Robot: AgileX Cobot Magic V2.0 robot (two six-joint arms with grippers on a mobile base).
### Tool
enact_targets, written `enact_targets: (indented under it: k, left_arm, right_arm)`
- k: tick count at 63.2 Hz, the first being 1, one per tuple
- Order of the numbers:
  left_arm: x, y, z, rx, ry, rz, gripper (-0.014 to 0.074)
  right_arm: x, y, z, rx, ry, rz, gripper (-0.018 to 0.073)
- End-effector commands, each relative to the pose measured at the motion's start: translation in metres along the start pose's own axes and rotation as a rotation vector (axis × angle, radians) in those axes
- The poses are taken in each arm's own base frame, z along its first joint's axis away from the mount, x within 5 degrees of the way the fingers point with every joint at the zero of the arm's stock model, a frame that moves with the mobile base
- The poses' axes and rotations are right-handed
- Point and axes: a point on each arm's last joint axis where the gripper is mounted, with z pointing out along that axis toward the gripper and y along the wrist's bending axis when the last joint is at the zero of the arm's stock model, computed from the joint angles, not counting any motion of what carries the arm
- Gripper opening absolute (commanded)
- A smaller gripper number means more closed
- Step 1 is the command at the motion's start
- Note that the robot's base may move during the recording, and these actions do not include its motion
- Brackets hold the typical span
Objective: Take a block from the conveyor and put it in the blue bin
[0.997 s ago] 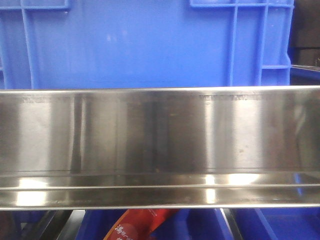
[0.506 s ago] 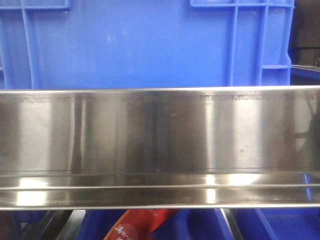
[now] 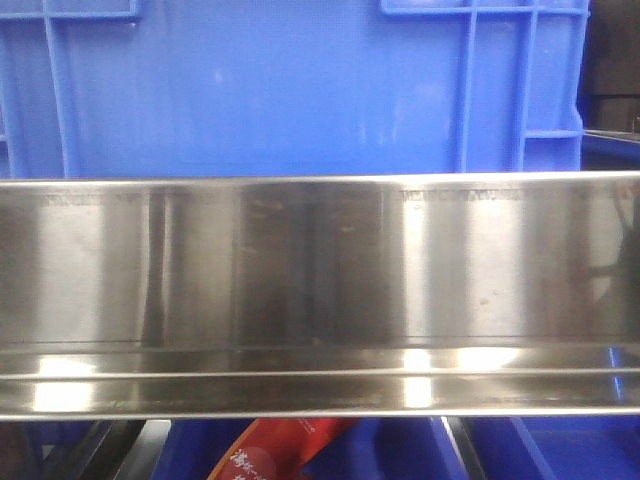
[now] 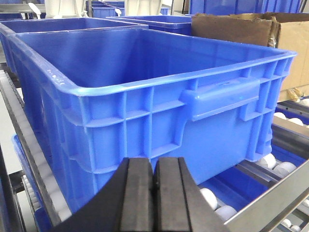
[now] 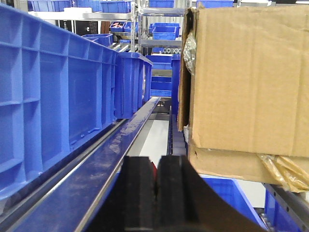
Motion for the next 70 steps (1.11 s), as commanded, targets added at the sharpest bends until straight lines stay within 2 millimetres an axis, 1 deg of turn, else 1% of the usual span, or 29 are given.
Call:
enact_targets:
  k: [1,9,13,17,21,25,28,30,33,37,39,45,50,57,61,64,70]
  left_arm:
    - [-0.001,0.0,-0.001,0.0,-0.024,-0.003,-0.0111]
    - [0.0,0.0,0.0,0.0,-0.019,-0.004,-0.0111]
    - [0.001,0.001,-0.001,-0.013,-0.016,0.027,-0.0111]
    - [0.007,0.004,-0.003,-0.048,-0.009,0.102,-0.0111]
    - [0.013,0.011,-0.009,-0.128,-0.035,0.234,-0.0111]
    - [0.024,0.014,-0.014,-0.185,-0.052,0.271,-0.0111]
    - [0.035,0.016,-0.019,-0.218,-0.073,0.261,-0.0111]
    - [0.045,0.017,-0.02,-0.238,-0.073,0.241,-0.0111]
    - [0.055,0.018,-0.022,-0.269,-0.096,0.188,-0.0111]
    - [0.075,0.02,-0.022,-0.316,-0.123,0.089,-0.0111]
    - [0.085,0.022,-0.021,-0.335,-0.131,0.069,-0.0111]
    - [0.103,0.024,-0.02,-0.389,-0.185,0.034,-0.0111]
    - [0.115,0.029,-0.016,-0.434,-0.175,0.023,-0.0111]
    - [0.125,0.033,-0.013,-0.478,-0.193,0.016,-0.0111]
    - [0.13,0.035,-0.011,-0.492,-0.233,-0.012,-0.0111]
    - [0.123,0.035,-0.013,-0.497,-0.309,-0.005,-0.0111]
    - [0.125,0.035,-0.013,-0.497,-0.286,-0.011,-0.0111]
  right_arm:
    - [-0.002,0.0,0.0,0.006,-0.027,-0.007,-0.0162]
    - [-0.002,0.0,0.0,0.006,-0.027,-0.007,-0.0162]
    - [-0.002,0.0,0.0,0.006,-0.027,-0.007,-0.0162]
    - [-0.002,0.0,0.0,0.006,-0.027,-0.007,-0.0162]
    - [-0.002,0.0,0.0,0.006,-0.027,-0.007,-0.0162]
    - [-0.002,0.0,0.0,0.006,-0.027,-0.007,-0.0162]
    - [-0.002,0.0,0.0,0.006,-0.027,-0.007,-0.0162]
    - [-0.002,0.0,0.0,0.006,-0.027,-0.007,-0.0162]
    - [-0.002,0.0,0.0,0.006,-0.027,-0.007,-0.0162]
    - [-0.002,0.0,0.0,0.006,-0.027,-0.007,-0.0162]
    - [-0.002,0.0,0.0,0.006,-0.027,-0.007,-0.0162]
    - [-0.002,0.0,0.0,0.006,-0.027,-0.007,-0.0162]
    - [-0.002,0.0,0.0,0.006,-0.027,-0.007,-0.0162]
    - [-0.002,0.0,0.0,0.006,-0.027,-0.007,-0.0162]
    - [-0.002,0.0,0.0,0.006,-0.027,-0.007,-0.0162]
    - [-0.002,0.0,0.0,0.006,-0.027,-0.007,-0.0162]
    - [-0.002,0.0,0.0,0.006,-0.027,-0.007,-0.0162]
